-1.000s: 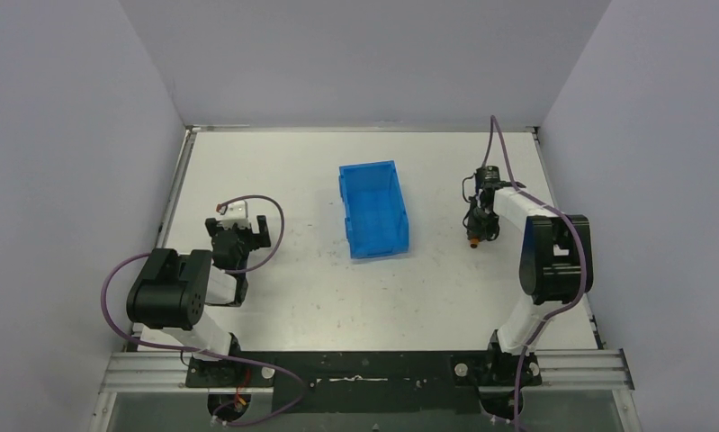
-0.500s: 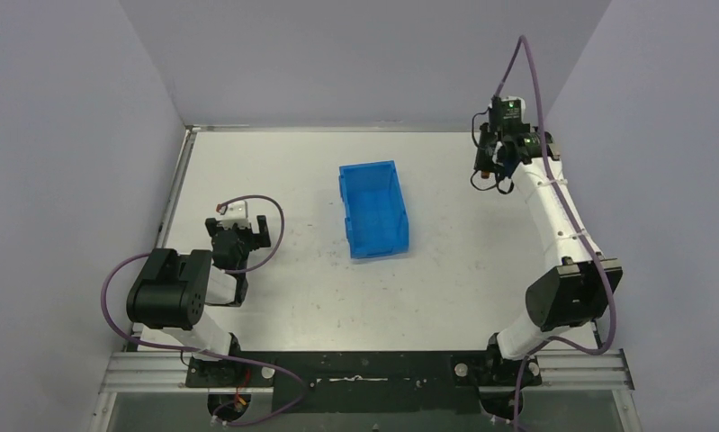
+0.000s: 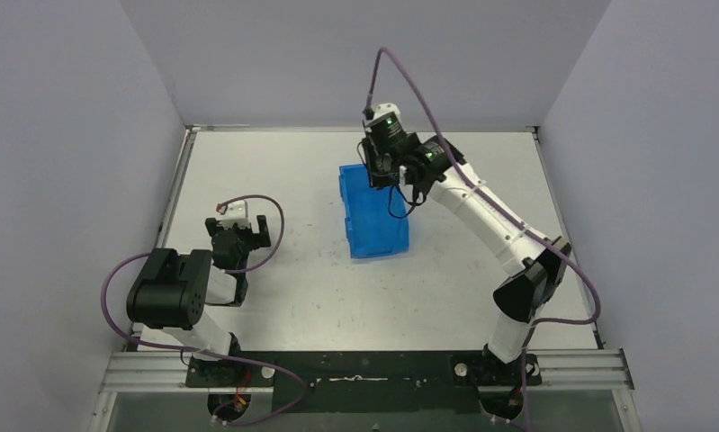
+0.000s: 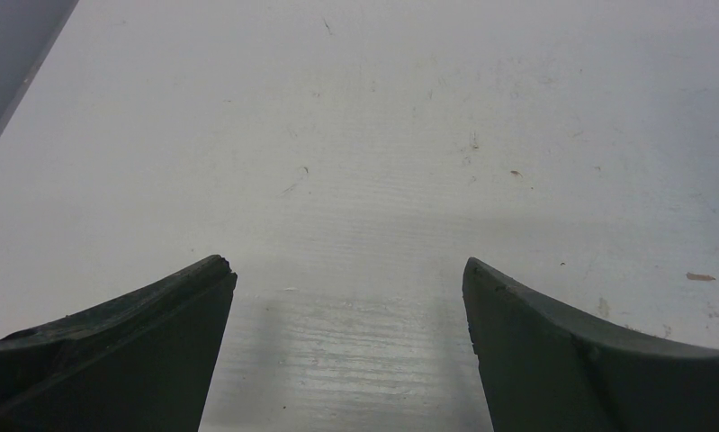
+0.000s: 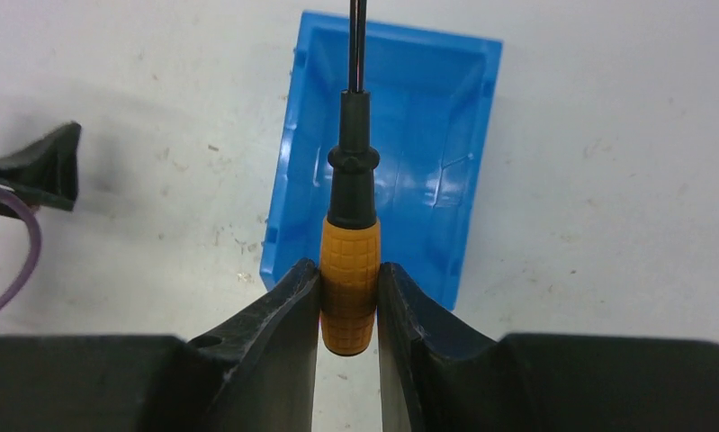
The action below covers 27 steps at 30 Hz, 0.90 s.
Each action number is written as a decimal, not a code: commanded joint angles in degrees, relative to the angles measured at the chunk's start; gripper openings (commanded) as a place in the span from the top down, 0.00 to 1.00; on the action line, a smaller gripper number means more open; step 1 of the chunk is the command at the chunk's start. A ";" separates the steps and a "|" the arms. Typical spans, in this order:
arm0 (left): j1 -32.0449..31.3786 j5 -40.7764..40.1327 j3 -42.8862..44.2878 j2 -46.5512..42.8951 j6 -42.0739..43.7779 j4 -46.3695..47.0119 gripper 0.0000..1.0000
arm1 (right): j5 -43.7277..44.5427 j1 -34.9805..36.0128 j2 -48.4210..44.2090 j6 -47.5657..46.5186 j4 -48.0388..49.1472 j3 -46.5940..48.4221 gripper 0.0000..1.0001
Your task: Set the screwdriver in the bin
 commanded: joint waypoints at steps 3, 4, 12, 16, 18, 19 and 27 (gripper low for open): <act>0.13 0.30 0.96 -0.21 -0.30 3.21 0.03 | -3.36 0.25 5.11 -0.19 7.91 -11.52 1.00; 0.12 0.30 0.96 -0.18 -0.27 3.14 0.03 | -4.13 0.30 5.88 -0.46 9.55 -13.67 1.00; 0.12 0.31 0.96 -0.22 -0.31 3.15 0.03 | -5.32 -0.05 14.42 -0.99 14.01 -19.65 1.00; 0.12 0.30 0.96 -0.17 -0.31 3.13 0.03 | -4.78 -0.35 17.49 -0.31 15.84 -20.03 1.00; 0.12 0.30 0.96 -0.17 -0.25 3.18 0.03 | -4.24 -0.49 18.83 0.33 16.18 -20.04 1.00; 0.12 0.30 0.96 -0.22 -0.25 3.14 0.03 | -4.18 -0.52 19.23 0.56 16.25 -19.98 1.00; 0.12 0.32 0.96 -0.20 -0.28 3.15 0.03 | -4.05 -0.68 19.00 1.92 14.24 -16.45 0.50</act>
